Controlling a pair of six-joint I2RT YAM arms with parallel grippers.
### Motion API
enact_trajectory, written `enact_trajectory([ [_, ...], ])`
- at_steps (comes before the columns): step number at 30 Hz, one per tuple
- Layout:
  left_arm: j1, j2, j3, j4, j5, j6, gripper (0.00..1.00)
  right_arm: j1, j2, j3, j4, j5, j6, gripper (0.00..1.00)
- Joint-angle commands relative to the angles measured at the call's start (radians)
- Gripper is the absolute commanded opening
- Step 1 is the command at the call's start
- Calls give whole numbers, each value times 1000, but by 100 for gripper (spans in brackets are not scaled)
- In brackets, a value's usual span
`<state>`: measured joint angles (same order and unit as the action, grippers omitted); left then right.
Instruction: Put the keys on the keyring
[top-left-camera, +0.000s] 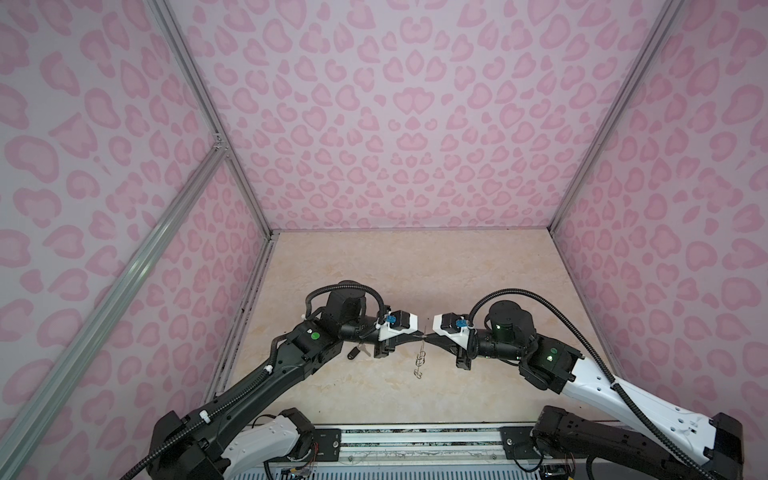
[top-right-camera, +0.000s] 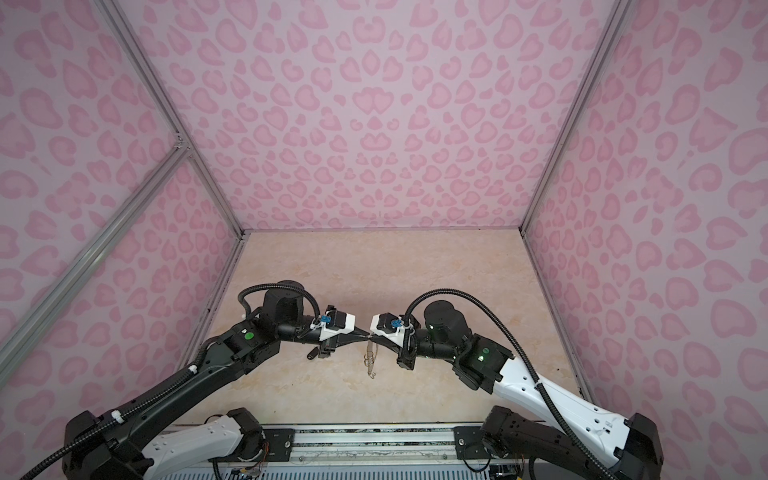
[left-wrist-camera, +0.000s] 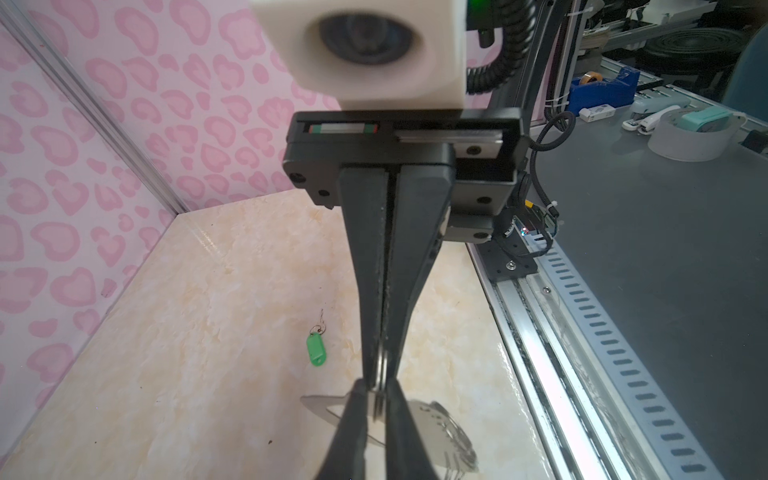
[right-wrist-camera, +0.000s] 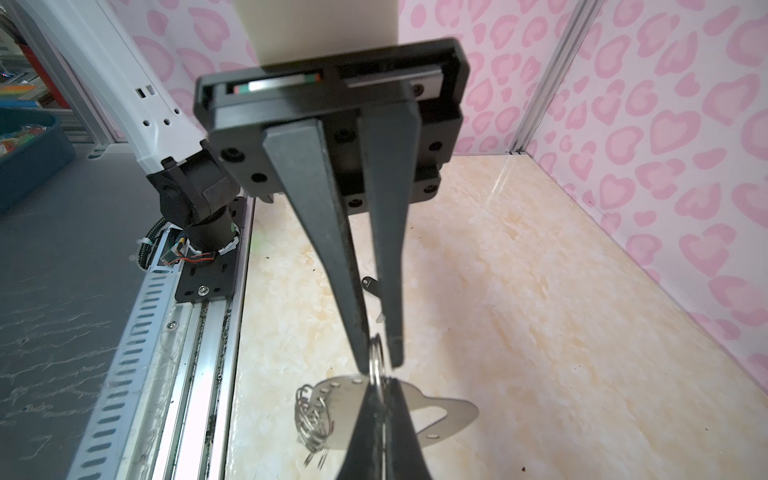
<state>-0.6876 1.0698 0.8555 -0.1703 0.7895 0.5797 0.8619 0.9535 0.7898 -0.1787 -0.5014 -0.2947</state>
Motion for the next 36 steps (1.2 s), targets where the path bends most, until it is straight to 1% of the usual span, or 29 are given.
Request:
enact_trajectory([
  [1, 0, -19, 20, -17, -110, 29, 28, 0, 18, 48, -118, 27, -33, 0],
  [4, -2, -42, 27, -41, -164, 58, 32, -1, 51, 108, -237, 36, -52, 0],
  [7, -13, -64, 28, -46, -207, 75, 32, 0, 88, 160, -330, 38, -69, 0],
  [12, -41, -83, 30, -62, -238, 103, 32, -1, 144, 232, -421, 40, -78, 0],
  [18, -89, -63, 49, -99, -264, 133, 32, 0, 183, 276, -463, 32, -78, 0],
  [24, -146, -31, 73, -139, -331, 164, 32, 2, 199, 294, -480, 26, -78, 0],
  [30, -180, 5, 91, -146, -383, 165, 30, 3, 200, 304, -492, 17, -78, 0],
  [33, -192, 16, 97, -146, -400, 164, 28, 3, 199, 308, -496, 16, -77, 0],
  [36, -200, 24, 103, -151, -414, 162, 21, 3, 203, 310, -504, 15, -78, 0],
])
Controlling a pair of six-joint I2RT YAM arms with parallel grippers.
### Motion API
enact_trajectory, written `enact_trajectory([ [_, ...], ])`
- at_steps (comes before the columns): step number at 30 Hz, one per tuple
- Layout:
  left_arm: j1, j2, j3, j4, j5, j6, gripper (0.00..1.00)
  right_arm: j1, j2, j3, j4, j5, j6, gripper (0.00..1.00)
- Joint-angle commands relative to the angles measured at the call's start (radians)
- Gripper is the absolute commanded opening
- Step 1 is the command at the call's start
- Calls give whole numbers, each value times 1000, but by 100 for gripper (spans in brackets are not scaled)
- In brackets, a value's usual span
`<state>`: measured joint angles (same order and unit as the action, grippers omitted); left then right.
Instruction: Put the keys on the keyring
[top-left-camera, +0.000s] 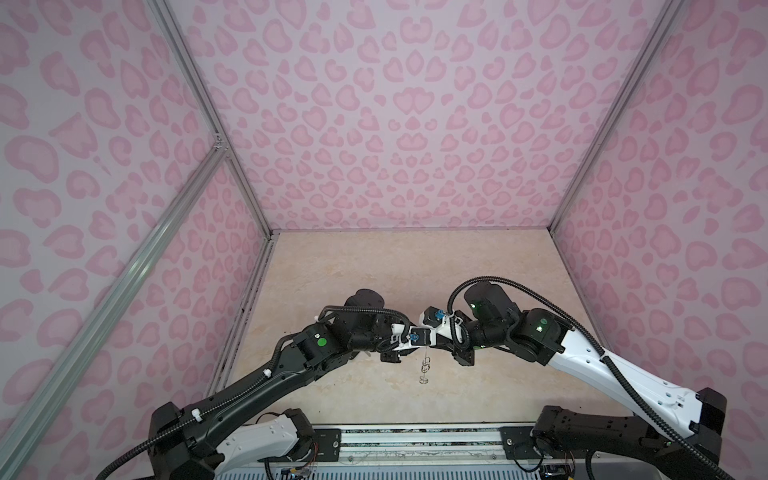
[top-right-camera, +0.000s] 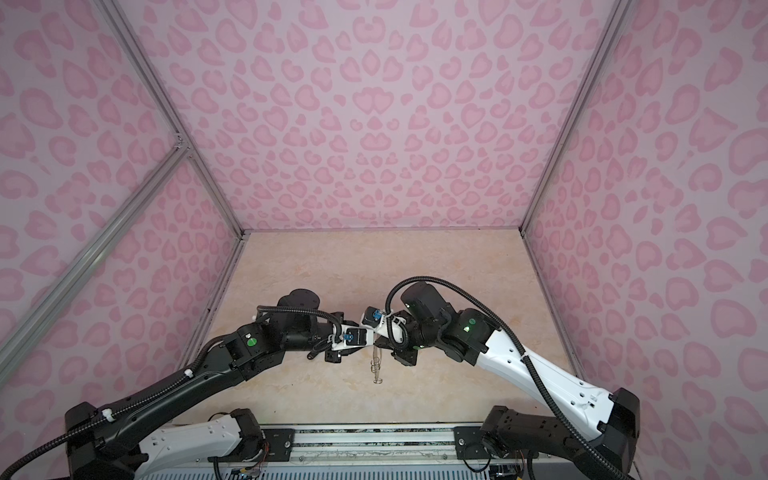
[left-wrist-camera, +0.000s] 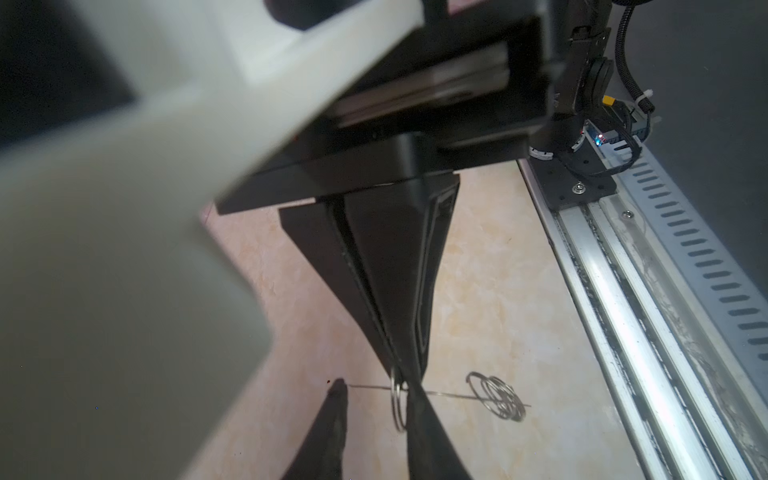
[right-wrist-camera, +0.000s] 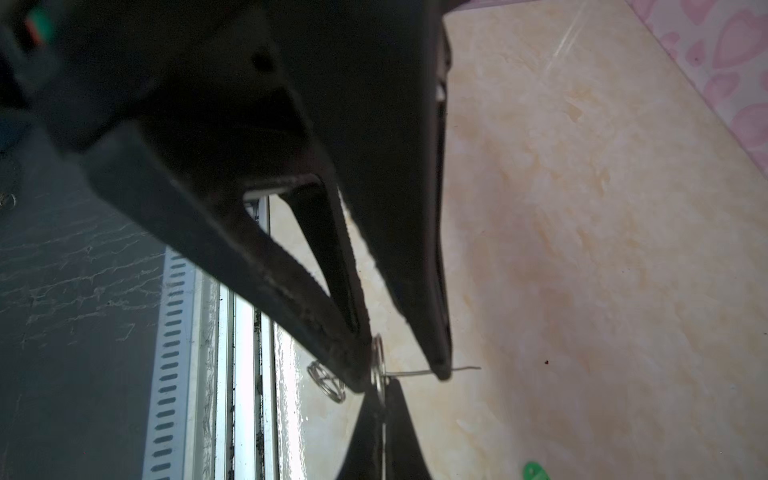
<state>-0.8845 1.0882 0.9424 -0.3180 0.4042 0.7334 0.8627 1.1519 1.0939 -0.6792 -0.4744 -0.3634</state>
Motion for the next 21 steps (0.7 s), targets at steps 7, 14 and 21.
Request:
enact_trajectory([
  [7, -7, 16, 24, -16, -18, 7, 10, 3, -3, 6, 4, -12, -5, 0],
  [14, -7, 29, 30, -33, -13, -6, 3, 3, -11, 3, 17, -5, -6, 0],
  [21, 15, 20, 11, 34, 48, -71, 3, 2, -116, -82, 88, 113, -35, 21],
])
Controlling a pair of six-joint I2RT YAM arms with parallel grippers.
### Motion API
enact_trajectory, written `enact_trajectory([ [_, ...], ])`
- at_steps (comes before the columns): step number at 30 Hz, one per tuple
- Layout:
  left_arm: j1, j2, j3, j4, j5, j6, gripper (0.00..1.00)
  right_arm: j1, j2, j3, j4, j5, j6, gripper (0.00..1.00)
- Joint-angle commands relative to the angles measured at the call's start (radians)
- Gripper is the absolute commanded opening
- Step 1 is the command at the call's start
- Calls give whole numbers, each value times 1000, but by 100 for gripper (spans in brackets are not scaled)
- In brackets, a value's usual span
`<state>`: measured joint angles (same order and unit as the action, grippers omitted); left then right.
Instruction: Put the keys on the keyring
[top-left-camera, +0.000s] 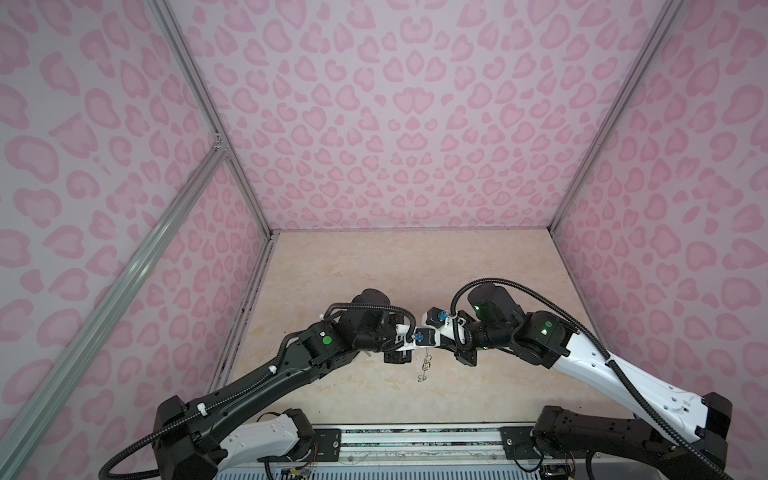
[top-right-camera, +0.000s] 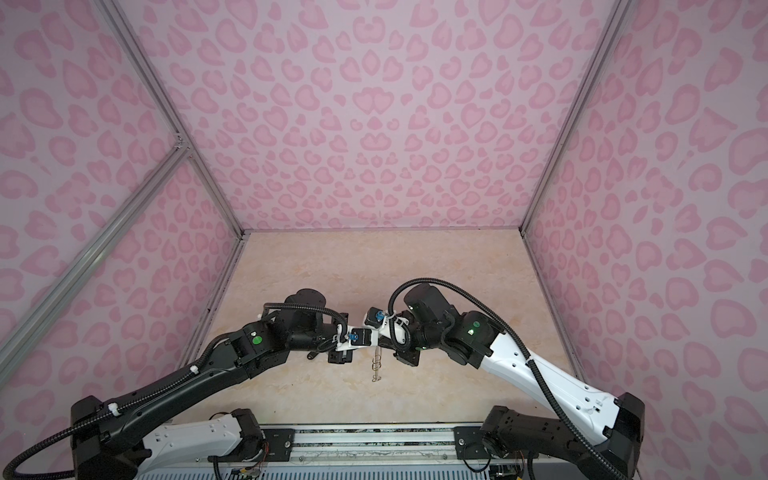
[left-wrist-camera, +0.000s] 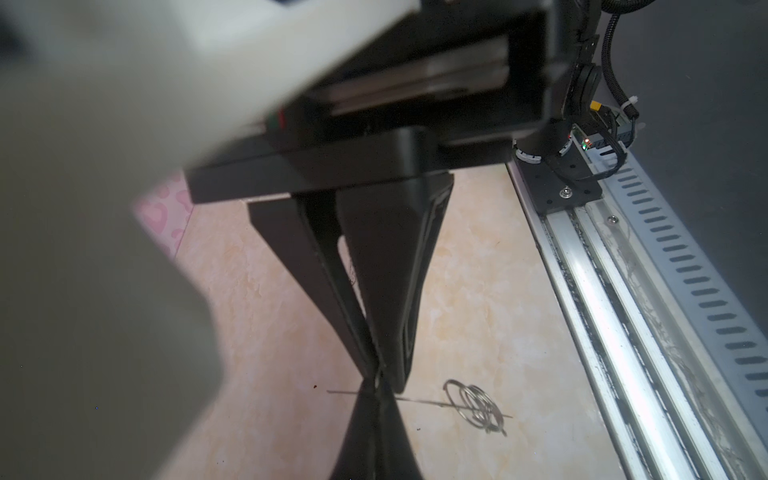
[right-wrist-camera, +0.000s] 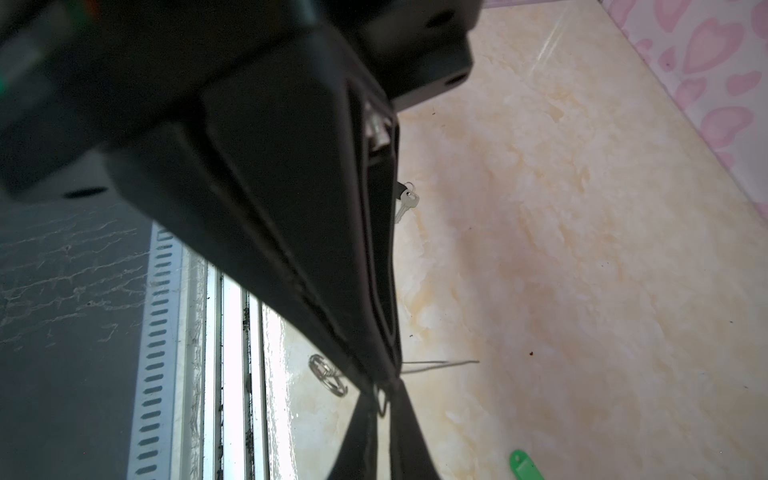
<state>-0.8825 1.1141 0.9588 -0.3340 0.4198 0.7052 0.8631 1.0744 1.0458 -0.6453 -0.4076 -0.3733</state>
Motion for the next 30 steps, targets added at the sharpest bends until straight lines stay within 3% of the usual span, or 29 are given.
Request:
enact_trajectory([
  [1, 23, -12, -11, 69, 57, -56, 3, 1, -71, -62, 80, 61, -26, 22],
  [7, 84, -45, -62, 227, 227, -139, 3, -3, -213, -176, 228, 65, 25, 26],
  [12, 109, -49, -91, 351, 313, -205, 3, 0, -240, -215, 350, 8, 72, 25],
  [25, 125, -42, -101, 422, 387, -248, 3, 8, -208, -228, 458, -25, 89, 19],
  [30, 127, -44, -101, 411, 391, -243, 3, 8, -224, -243, 481, -22, 101, 12],
])
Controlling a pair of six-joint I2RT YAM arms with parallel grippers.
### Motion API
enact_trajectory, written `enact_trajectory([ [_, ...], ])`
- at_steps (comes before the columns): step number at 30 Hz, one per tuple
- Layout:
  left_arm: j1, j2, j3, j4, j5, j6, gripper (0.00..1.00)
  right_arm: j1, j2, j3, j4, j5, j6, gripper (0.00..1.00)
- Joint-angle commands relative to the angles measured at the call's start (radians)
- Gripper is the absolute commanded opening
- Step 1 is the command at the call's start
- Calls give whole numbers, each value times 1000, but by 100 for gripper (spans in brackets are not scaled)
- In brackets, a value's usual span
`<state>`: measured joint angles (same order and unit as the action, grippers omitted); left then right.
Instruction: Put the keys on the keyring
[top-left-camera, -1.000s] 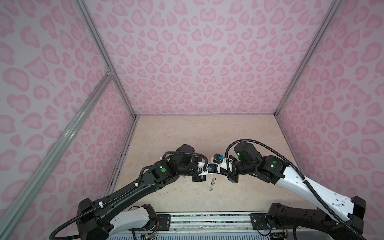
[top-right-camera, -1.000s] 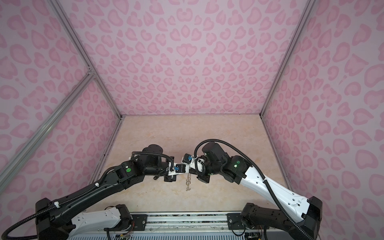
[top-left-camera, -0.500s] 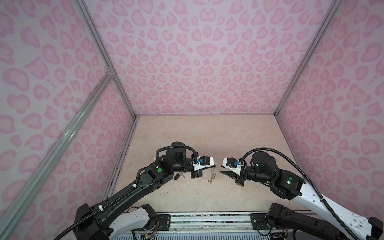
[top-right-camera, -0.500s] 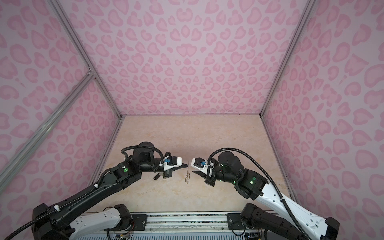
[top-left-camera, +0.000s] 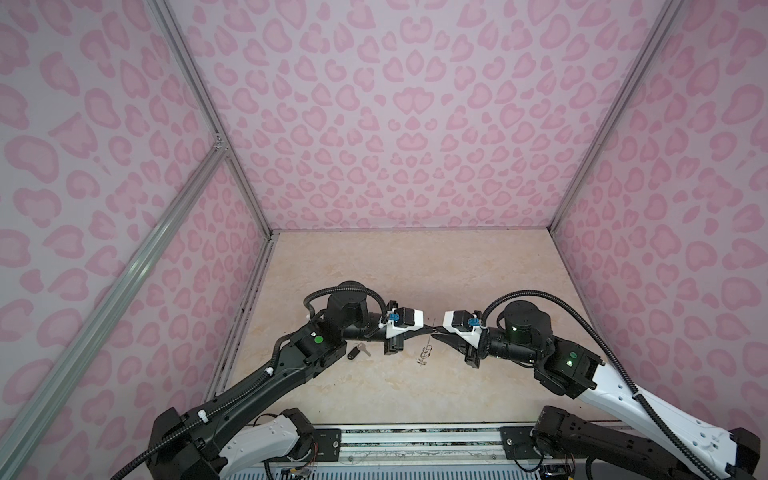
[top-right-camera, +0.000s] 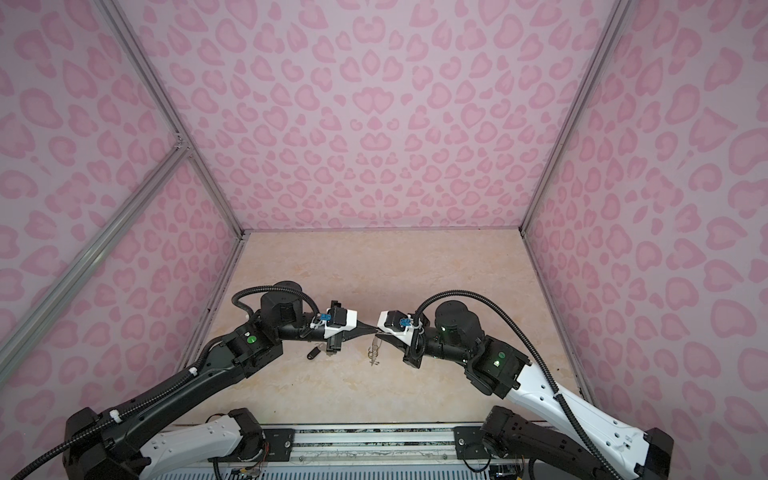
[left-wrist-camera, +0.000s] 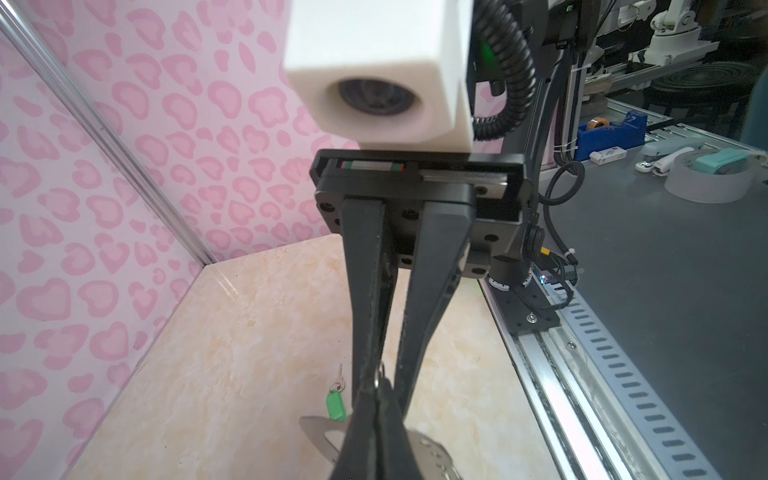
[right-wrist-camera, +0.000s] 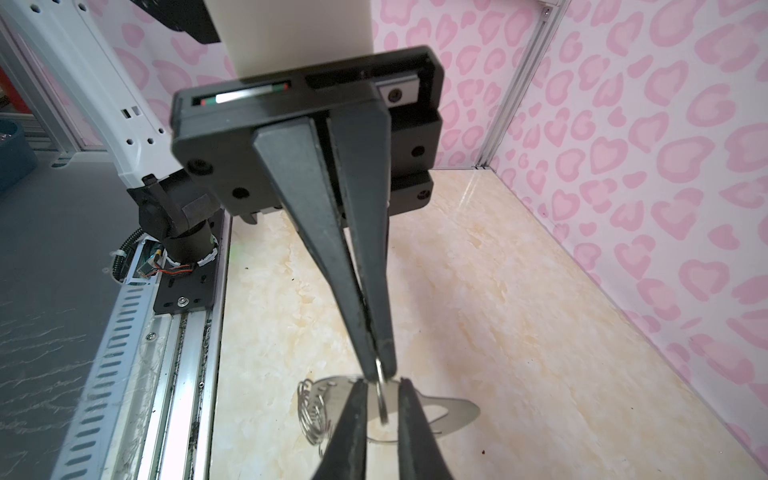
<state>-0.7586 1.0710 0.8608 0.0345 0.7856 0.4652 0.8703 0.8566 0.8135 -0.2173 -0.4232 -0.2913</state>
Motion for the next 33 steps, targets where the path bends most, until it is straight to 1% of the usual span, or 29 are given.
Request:
enact_trajectory([
  [1, 4, -1, -3, 43, 28, -3, 3, 0, -7, -12, 51, -9, 20, 10],
  [3, 5, 0, -2, 45, 33, -3, 3, 1, -4, -9, 39, -15, 18, 5],
  [5, 6, 4, 3, 41, 39, -3, 3, 1, -1, -5, 36, -20, 18, 1],
  [8, 6, 10, 12, 18, 33, 6, 4, 1, 1, -1, 33, -19, 20, 0],
  [9, 6, 12, 20, 0, 22, 16, 9, 0, 3, 5, 22, -15, 21, 0],
  [10, 5, 12, 32, -31, -2, 31, 17, 1, 10, 16, -4, -5, 21, 0],
  [11, 5, 10, 40, -57, -47, 42, 24, 1, 19, 31, -39, 5, 18, 0],
  [12, 5, 6, 49, -85, -84, 56, 28, 1, 27, 43, -74, 11, 13, 0],
  [14, 6, 2, 77, -166, -157, 115, 31, 1, 51, 75, -152, 28, 5, 0],
  [17, -3, 9, 126, -275, -243, 172, 32, 0, 79, 107, -226, 40, -2, 0],
  [20, -40, 12, 142, -341, -330, 238, 31, 1, 92, 113, -233, 35, -3, 0],
  [22, -62, 14, 150, -368, -360, 265, 29, 1, 101, 114, -231, 35, 1, 0],
  [27, -90, 16, 150, -384, -390, 277, 29, 0, 118, 121, -234, 20, 4, 0],
  [33, -102, 18, 152, -395, -382, 276, 29, 1, 125, 124, -246, 17, 6, 0],
])
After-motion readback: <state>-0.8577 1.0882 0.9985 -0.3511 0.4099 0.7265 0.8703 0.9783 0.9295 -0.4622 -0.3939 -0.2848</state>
